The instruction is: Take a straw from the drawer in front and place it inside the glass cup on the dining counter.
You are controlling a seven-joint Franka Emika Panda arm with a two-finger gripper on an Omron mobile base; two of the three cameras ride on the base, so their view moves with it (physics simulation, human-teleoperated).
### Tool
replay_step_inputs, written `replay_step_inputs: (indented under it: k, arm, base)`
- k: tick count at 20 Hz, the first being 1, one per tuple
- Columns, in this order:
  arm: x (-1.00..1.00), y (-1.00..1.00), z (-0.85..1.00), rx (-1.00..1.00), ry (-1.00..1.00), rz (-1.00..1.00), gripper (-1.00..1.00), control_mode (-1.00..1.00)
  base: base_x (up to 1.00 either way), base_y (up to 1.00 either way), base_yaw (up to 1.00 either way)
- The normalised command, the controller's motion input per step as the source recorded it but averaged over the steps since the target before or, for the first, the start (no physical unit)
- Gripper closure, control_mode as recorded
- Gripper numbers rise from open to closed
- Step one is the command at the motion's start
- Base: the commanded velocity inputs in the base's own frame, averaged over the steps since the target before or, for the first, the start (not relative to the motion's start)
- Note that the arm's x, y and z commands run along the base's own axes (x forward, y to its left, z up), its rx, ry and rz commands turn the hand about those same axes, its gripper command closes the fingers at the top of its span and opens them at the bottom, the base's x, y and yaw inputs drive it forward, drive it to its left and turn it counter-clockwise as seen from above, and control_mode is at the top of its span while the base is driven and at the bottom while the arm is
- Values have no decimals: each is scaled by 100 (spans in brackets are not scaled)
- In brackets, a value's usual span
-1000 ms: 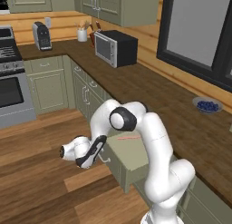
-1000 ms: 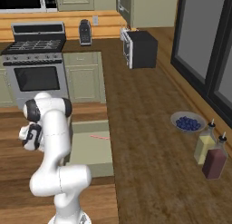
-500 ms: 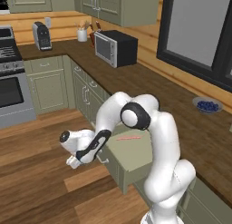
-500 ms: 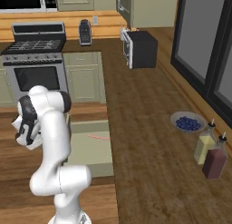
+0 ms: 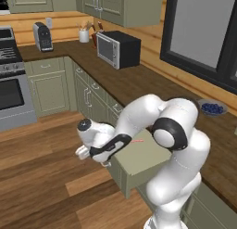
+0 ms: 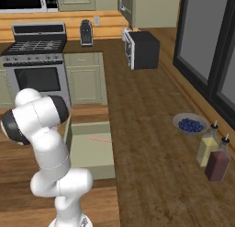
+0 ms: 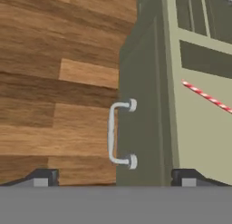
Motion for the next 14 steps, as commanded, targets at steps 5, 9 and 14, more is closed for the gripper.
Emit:
replay_step_inputs:
  k: [5,9,14]
  arm:
    - [41,-72,78,8,4,-1,-100,-100]
    - [52,-81,12,1,3,-1,-100,-100]
    - [41,-66,-26,0,1,0,-100,-100]
  base:
    - [0,0,0]
    - [0,0,0]
    - [0,0,0]
